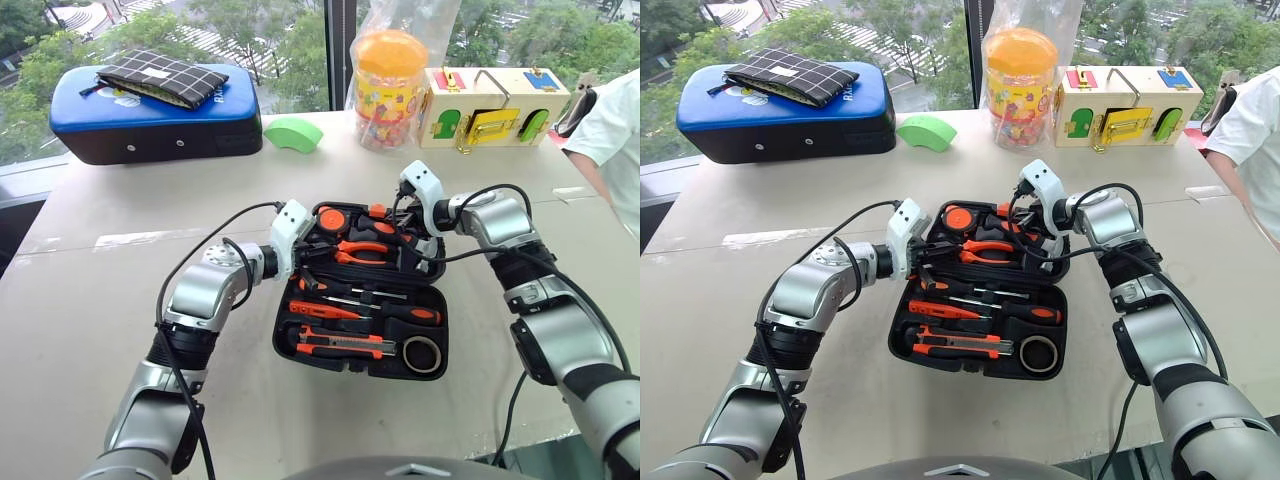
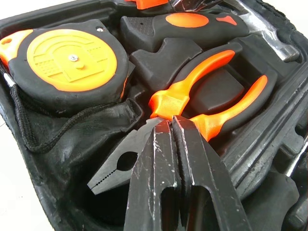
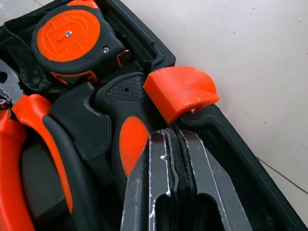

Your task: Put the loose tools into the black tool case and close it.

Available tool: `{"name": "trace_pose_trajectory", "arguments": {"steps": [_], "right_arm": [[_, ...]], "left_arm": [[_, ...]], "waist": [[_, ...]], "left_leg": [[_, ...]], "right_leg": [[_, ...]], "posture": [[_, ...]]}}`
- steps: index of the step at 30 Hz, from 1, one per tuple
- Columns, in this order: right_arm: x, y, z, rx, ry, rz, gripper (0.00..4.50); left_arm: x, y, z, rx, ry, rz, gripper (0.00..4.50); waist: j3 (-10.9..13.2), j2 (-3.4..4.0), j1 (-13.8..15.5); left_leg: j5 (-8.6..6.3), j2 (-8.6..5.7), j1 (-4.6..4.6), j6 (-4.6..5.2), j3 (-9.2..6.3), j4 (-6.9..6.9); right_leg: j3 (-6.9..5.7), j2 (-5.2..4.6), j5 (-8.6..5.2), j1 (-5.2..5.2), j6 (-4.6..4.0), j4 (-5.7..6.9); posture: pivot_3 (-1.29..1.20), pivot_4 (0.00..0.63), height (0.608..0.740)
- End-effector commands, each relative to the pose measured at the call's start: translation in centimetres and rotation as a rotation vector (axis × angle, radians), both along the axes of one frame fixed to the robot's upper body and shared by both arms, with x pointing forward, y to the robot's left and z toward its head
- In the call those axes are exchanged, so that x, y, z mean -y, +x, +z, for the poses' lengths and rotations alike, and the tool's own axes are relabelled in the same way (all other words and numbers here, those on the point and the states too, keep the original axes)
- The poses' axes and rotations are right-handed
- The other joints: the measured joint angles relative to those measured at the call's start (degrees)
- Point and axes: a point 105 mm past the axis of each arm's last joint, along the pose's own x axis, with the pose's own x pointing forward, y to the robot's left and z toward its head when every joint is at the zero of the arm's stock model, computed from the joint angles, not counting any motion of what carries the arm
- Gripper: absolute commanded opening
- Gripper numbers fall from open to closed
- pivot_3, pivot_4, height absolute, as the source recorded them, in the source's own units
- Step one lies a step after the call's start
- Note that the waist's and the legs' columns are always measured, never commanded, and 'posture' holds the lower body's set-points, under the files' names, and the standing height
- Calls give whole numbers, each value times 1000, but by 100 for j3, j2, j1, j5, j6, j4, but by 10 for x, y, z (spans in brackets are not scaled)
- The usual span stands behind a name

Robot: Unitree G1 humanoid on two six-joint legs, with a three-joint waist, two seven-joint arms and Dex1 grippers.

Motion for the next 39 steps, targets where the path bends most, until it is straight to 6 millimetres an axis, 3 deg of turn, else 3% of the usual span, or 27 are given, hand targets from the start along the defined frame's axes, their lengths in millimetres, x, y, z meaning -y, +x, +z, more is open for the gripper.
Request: {"name": "trace_pose_trajectory", "arguments": {"steps": [1,10,17,23,27,32,39], "right_arm": [[-1,1,6,21,4,1,0],[-12,13,20,57,127,-55,0],[-13,27,53,172,270,-114,0],[-11,34,64,214,340,-158,0],[-12,30,56,192,282,-121,0],[-6,20,21,114,112,-84,0],[-9,13,6,117,33,-31,0]], "left_arm": [[-1,-3,-8,-25,19,6,38],[-1,-4,-11,-25,29,0,38],[-3,-5,-13,-29,33,4,38],[-2,-7,-14,-33,33,4,38],[-2,-7,-15,-34,34,5,38],[-2,-7,-16,-36,34,7,38],[-1,-8,-17,-38,36,4,38]], "waist": [[0,0,0],[-2,-1,-15],[3,6,-42],[-2,2,-33],[0,5,-34],[-2,2,-31],[-3,6,-31]], "left_leg": [[0,0,0,0,0,0],[0,0,3,-1,2,0],[-6,2,16,9,5,-3],[0,2,17,-2,4,-18],[0,1,15,-1,8,-18],[-5,1,16,8,7,-18],[-5,2,18,7,10,-16]], "right_leg": [[0,0,0,0,0,0],[3,0,0,2,0,1],[11,5,1,6,-1,4],[11,5,0,2,-2,1],[15,3,1,2,-2,-2],[15,4,0,3,-2,-2],[17,5,0,3,-2,-2]], "posture": [[0,150,740],[0,150,740],[0,150,740],[0,150,740],[0,150,740],[0,150,740],[0,150,740]]}}
